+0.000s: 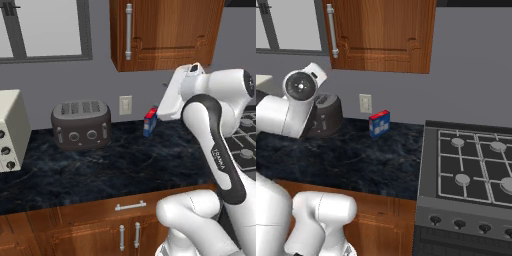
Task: Close all open cabinet doors.
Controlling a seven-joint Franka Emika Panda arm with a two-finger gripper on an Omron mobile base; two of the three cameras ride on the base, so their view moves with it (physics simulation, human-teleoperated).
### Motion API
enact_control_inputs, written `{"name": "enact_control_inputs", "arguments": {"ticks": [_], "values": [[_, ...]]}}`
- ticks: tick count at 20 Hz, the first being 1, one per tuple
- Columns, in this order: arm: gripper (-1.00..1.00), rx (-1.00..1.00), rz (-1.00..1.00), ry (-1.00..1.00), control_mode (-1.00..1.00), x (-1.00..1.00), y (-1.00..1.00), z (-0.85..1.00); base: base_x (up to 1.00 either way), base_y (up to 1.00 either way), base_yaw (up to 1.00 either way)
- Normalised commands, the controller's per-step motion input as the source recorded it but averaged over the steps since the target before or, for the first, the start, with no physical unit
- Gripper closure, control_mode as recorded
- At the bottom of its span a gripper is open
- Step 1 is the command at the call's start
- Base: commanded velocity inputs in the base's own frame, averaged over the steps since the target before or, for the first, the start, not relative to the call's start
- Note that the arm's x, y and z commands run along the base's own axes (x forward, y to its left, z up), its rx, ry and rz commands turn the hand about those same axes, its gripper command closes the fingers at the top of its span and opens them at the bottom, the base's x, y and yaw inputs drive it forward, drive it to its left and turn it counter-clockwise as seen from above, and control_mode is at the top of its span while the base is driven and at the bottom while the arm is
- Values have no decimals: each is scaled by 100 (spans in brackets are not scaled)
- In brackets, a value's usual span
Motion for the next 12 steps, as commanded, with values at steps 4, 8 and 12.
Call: {"name": "enact_control_inputs", "arguments": {"ticks": [4,8,12], "values": [[-100,0,-2,3,-100,-27,0,-5,0,0,0],[-100,0,0,0,-100,0,1,0,0,0,0],[-100,-1,0,0,-100,-9,9,0,0,0,0]]}}
